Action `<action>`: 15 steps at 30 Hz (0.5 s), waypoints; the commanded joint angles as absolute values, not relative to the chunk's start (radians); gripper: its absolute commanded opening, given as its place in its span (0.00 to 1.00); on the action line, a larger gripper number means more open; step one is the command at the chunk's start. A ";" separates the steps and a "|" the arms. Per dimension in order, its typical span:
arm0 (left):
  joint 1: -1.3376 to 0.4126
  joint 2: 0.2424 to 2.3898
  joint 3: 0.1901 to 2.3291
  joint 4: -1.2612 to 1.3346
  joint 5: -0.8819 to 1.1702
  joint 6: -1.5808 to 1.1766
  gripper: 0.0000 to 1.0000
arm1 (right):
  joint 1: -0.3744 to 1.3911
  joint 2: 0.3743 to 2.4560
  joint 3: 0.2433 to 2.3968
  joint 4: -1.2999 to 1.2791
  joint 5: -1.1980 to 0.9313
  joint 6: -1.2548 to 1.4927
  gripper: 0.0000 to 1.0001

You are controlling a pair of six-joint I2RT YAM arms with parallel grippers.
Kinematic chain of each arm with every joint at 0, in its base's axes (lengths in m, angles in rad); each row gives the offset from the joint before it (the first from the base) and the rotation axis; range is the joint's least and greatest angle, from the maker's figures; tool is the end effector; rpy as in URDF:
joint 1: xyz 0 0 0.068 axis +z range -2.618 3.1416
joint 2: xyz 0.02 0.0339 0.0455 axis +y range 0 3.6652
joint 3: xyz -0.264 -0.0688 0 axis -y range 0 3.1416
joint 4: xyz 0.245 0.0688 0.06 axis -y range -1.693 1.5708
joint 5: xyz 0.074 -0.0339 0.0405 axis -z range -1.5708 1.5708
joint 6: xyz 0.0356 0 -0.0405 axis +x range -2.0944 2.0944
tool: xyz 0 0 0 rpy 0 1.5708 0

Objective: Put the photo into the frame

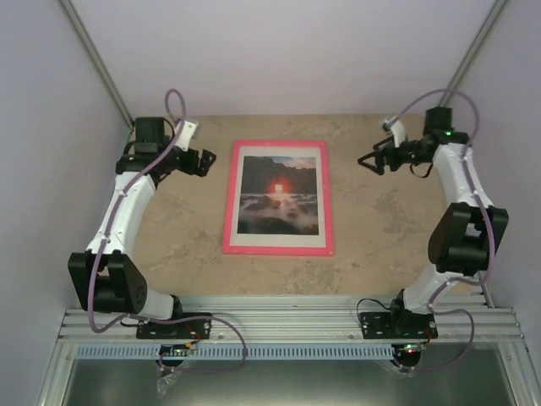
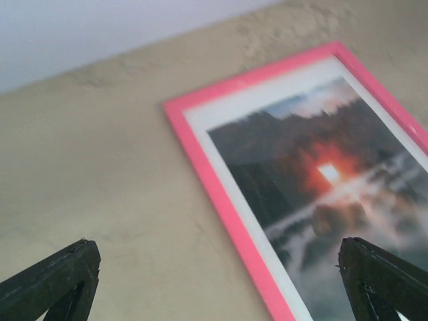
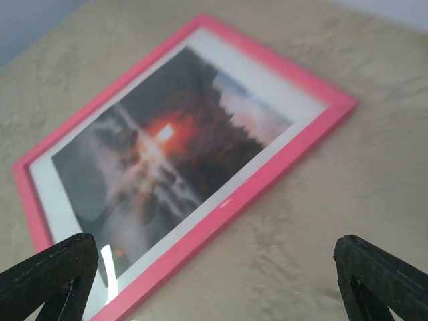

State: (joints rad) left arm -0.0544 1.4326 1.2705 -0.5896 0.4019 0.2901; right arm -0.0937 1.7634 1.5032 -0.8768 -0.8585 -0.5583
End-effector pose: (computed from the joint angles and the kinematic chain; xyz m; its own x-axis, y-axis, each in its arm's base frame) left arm 0.3119 -0.0309 0.3217 -0.5574 0.2940 -0.7764 0.5164 0.8551 -0.0470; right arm 0.3645 -0.0072 0.2793 -0.6308 -0.2885 -0.7203 -0.6953 0.6221 0.3598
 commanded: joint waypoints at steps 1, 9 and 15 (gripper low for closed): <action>-0.005 1.412 1.329 -0.615 0.320 0.194 0.99 | -0.195 1.703 1.559 -0.936 -0.952 -0.567 0.98; 0.129 1.388 1.146 -0.540 0.282 0.134 1.00 | -0.373 1.585 1.344 -0.861 -1.013 -0.609 0.98; 0.138 1.376 0.954 -0.453 0.260 0.132 0.99 | -0.424 1.509 1.102 -0.773 -0.957 -0.671 0.98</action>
